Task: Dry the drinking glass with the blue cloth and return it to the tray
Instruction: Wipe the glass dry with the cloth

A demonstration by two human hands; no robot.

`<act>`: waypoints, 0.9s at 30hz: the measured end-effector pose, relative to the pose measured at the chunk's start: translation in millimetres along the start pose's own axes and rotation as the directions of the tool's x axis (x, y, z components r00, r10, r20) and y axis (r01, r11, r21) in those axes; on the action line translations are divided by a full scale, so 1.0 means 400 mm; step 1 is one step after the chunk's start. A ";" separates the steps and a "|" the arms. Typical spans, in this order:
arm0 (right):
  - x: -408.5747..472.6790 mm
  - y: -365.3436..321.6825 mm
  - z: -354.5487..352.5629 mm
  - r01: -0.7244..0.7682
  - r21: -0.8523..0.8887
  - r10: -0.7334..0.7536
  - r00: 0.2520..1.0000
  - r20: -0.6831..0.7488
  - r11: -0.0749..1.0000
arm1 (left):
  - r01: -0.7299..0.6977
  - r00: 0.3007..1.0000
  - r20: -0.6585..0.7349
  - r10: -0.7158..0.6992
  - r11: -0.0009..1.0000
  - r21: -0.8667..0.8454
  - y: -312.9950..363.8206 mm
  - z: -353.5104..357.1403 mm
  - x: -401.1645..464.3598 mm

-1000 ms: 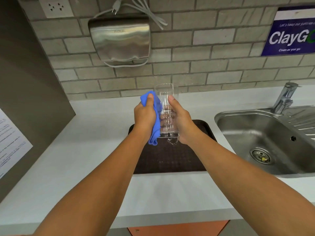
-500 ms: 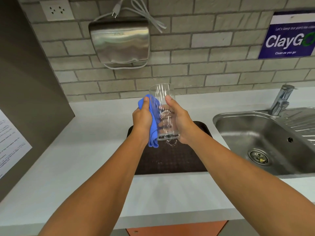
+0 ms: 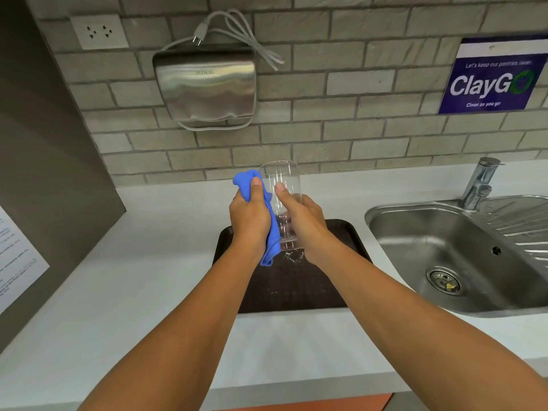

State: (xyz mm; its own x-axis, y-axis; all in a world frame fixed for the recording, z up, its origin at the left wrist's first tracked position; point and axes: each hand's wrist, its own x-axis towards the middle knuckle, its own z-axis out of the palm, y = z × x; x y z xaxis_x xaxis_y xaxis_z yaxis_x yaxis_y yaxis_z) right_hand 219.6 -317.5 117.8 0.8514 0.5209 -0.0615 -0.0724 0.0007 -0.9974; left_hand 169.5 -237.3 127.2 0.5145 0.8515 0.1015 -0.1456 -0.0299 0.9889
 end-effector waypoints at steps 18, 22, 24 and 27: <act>-0.002 0.005 -0.010 -0.037 0.201 0.021 0.996 0.083 0.979 | 0.055 0.996 0.065 -0.058 0.997 0.055 0.020 -0.021 -0.001; -0.007 0.002 -0.013 -0.042 0.189 0.024 0.995 0.102 0.981 | -0.248 0.967 0.095 0.238 0.963 0.107 0.019 -0.019 -0.029; -0.013 0.002 -0.020 -0.077 0.252 0.032 0.983 0.178 0.965 | -0.051 0.995 0.090 0.047 0.998 0.038 0.031 -0.033 -0.014; -0.021 0.013 -0.028 -0.121 0.350 0.012 0.954 0.299 0.929 | 0.226 0.966 0.117 -0.229 0.973 0.038 0.036 -0.049 0.000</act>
State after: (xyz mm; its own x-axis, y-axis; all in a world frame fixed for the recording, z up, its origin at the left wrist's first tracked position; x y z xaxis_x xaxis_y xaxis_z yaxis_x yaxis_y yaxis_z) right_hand 217.9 -331.6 112.5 0.6560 0.7525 -0.0587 -0.3523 0.2365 -0.9055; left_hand 150.8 -227.4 139.3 0.6291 0.7686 -0.1161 0.0069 0.1439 0.9896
